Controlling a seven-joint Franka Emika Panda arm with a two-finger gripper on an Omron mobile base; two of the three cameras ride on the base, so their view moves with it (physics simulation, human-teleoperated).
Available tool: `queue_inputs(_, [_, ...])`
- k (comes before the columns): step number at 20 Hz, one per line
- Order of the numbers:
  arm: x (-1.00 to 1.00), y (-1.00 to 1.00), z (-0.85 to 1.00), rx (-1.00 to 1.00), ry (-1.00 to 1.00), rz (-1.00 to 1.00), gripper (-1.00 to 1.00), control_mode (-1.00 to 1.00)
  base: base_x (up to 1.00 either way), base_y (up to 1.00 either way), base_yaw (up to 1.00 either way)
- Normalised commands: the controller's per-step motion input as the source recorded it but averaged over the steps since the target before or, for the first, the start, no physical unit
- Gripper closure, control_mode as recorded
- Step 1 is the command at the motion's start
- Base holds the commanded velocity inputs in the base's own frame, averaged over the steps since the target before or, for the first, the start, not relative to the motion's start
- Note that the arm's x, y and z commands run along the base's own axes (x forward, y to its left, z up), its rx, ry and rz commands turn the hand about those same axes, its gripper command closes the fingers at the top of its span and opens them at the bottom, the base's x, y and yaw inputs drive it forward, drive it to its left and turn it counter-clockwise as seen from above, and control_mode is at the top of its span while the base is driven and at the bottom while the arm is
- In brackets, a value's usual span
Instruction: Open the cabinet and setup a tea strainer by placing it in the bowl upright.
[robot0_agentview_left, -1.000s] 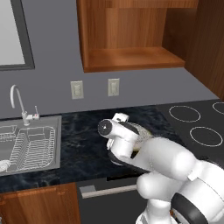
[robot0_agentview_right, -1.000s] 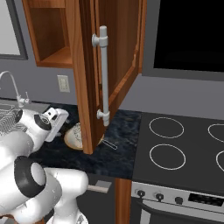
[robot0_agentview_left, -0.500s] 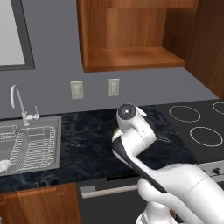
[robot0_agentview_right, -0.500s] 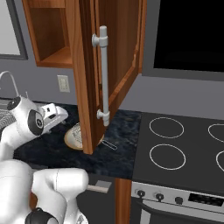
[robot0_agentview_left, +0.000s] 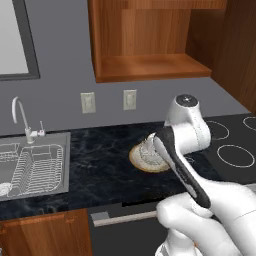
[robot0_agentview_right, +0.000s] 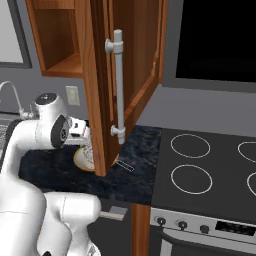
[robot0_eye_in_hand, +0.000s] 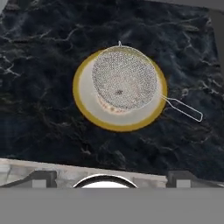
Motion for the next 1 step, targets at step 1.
queue_inputs(1, [-0.26,-0.01,0.10,0.14,0.17,-0.32,-1.00,-1.00,0.00,0.00,0.00])
